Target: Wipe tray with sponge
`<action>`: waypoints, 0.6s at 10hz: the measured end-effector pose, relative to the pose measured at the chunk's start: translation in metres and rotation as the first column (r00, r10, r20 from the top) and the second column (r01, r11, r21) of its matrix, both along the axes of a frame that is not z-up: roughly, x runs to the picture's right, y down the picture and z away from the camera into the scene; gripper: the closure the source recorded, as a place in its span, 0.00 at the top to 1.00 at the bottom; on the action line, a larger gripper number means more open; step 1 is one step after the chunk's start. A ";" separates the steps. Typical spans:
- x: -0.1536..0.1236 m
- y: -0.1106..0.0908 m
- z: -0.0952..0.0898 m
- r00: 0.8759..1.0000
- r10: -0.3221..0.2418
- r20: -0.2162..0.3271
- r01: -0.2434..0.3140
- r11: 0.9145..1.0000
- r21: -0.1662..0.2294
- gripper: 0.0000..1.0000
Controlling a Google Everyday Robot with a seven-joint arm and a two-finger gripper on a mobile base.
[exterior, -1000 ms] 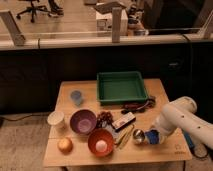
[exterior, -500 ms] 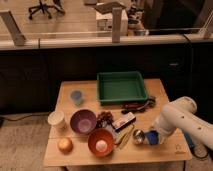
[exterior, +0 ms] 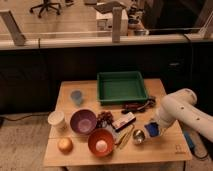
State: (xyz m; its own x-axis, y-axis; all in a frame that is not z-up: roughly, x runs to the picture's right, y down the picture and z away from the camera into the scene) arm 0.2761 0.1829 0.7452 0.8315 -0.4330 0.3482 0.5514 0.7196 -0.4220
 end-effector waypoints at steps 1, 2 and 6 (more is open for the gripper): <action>-0.006 -0.012 0.005 1.000 -0.014 0.017 0.013 1.000 0.014 0.00; -0.015 -0.026 0.011 0.999 -0.029 0.036 0.027 0.999 0.032 0.00; -0.036 -0.060 0.028 0.995 -0.068 0.075 0.063 0.996 0.070 0.00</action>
State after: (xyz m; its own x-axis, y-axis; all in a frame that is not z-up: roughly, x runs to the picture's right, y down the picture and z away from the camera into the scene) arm 0.2405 0.1232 0.7734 0.7722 -0.5100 0.3789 0.6274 0.7063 -0.3279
